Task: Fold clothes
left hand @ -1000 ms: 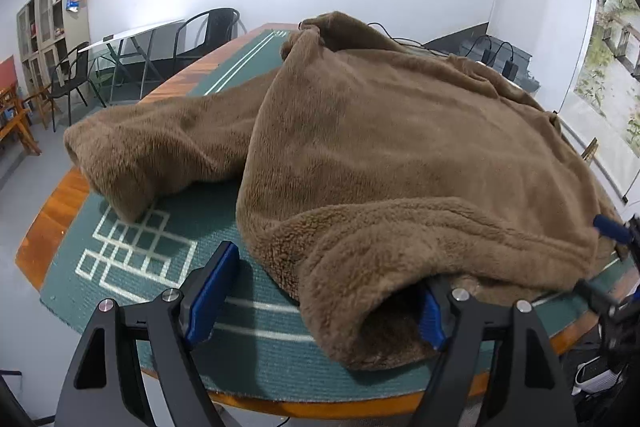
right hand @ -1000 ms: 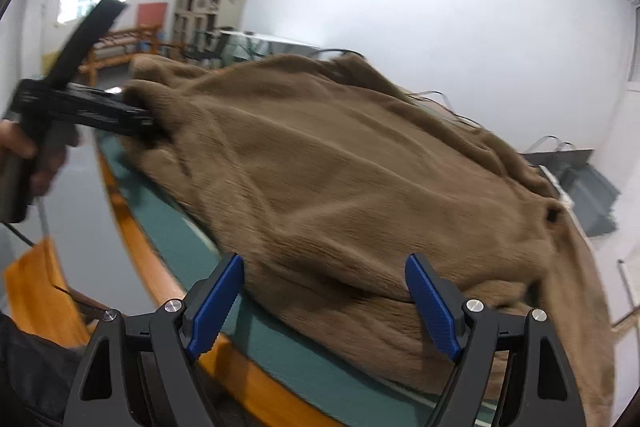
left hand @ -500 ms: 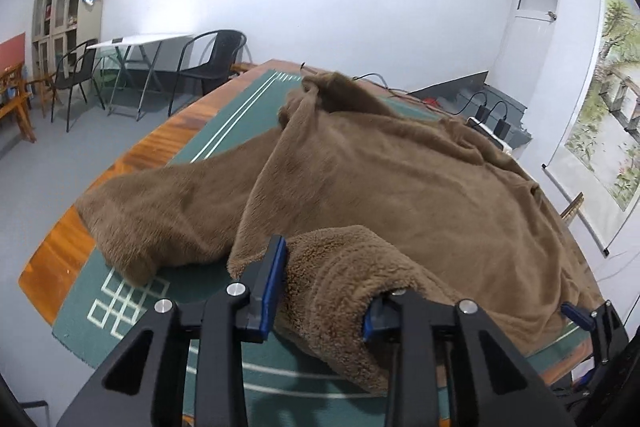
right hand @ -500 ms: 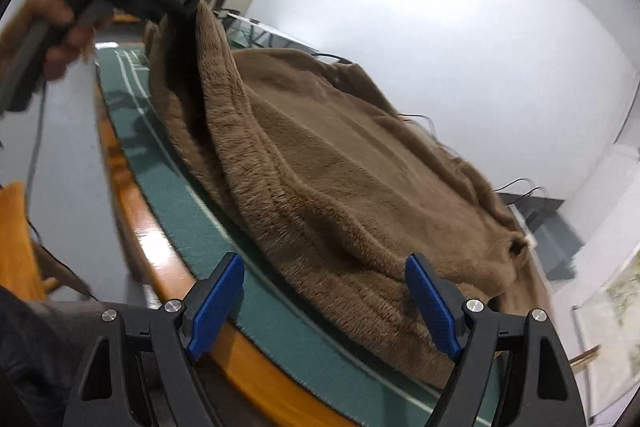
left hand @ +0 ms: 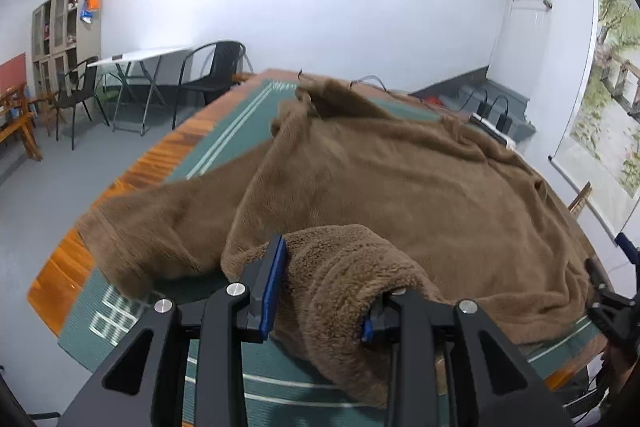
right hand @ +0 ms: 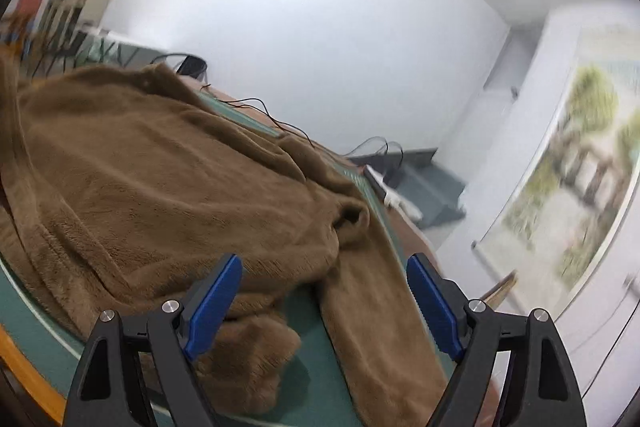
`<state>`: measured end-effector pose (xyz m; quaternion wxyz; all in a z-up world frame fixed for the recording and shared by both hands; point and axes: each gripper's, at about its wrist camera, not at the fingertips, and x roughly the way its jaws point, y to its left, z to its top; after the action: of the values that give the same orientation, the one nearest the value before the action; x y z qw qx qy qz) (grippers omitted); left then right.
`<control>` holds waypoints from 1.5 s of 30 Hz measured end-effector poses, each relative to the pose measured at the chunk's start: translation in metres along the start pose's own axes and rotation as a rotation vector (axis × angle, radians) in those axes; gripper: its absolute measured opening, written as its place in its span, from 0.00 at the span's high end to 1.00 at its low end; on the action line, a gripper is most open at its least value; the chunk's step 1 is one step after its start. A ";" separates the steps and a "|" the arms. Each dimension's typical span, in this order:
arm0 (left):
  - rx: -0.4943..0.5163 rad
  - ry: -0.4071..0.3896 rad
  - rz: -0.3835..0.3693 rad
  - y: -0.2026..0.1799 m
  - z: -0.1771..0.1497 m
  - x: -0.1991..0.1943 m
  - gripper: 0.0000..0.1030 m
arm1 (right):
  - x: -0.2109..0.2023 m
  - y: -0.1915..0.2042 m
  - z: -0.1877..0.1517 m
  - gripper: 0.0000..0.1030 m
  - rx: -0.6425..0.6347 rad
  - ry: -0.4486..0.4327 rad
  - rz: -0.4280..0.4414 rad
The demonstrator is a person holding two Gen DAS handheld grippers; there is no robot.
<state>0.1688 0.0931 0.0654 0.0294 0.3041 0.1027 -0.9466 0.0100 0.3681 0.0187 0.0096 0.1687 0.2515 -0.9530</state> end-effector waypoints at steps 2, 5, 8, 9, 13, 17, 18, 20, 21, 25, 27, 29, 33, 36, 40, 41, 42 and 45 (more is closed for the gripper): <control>-0.003 0.010 0.005 0.001 -0.002 0.003 0.66 | -0.012 0.002 -0.006 0.16 0.011 -0.023 0.099; -0.030 0.006 0.005 0.007 0.002 0.001 0.66 | -0.027 0.031 -0.010 0.16 -0.074 -0.052 0.232; -0.055 -0.007 0.003 0.013 0.005 -0.004 0.66 | -0.028 0.066 -0.007 0.16 -0.153 -0.061 0.309; -0.058 -0.014 0.005 0.013 0.006 -0.006 0.66 | -0.027 0.076 -0.005 0.16 -0.168 -0.062 0.337; -0.057 -0.034 0.002 0.014 0.007 -0.015 0.66 | -0.010 0.114 0.001 0.16 -0.291 -0.017 0.358; -0.062 -0.042 -0.006 0.016 0.008 -0.017 0.66 | -0.005 0.112 0.004 0.16 -0.297 0.011 0.292; -0.064 -0.041 -0.008 0.017 0.008 -0.017 0.66 | -0.007 0.106 0.004 0.16 -0.274 0.024 0.260; -0.072 -0.039 -0.008 0.019 0.006 -0.015 0.66 | 0.001 0.085 0.005 0.16 -0.208 0.064 0.220; -0.074 -0.036 -0.007 0.020 0.005 -0.015 0.66 | 0.007 0.072 0.004 0.16 -0.171 0.086 0.191; -0.064 0.004 -0.005 0.018 -0.001 -0.004 0.66 | 0.017 0.020 -0.008 0.16 -0.017 0.150 0.125; -0.040 0.033 0.004 0.011 -0.008 0.004 0.66 | 0.017 0.003 -0.014 0.16 0.044 0.166 0.125; -0.006 0.056 0.024 0.002 -0.017 0.009 0.66 | 0.014 -0.008 -0.018 0.16 0.094 0.175 0.149; 0.053 0.099 0.059 -0.011 -0.038 0.016 0.64 | 0.013 -0.026 -0.021 0.17 0.198 0.186 0.240; 0.086 0.111 0.107 -0.014 -0.052 0.019 0.59 | 0.015 -0.025 -0.021 0.17 0.165 0.173 0.242; 0.133 0.093 0.158 -0.016 -0.064 0.019 0.57 | 0.007 -0.015 -0.026 0.17 0.069 0.161 0.170; 0.146 0.085 0.165 -0.017 -0.066 0.018 0.56 | 0.004 -0.016 -0.028 0.17 0.057 0.160 0.154; 0.162 0.079 0.172 -0.019 -0.068 0.017 0.56 | 0.002 -0.023 -0.029 0.16 0.081 0.163 0.142; 0.196 0.073 0.168 -0.025 -0.069 0.016 0.55 | -0.004 -0.056 -0.035 0.16 0.218 0.178 0.154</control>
<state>0.1917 0.1319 0.0058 0.0750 0.3474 -0.0153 -0.9346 0.0193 0.4339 0.0184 0.0419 0.2714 0.1330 -0.9523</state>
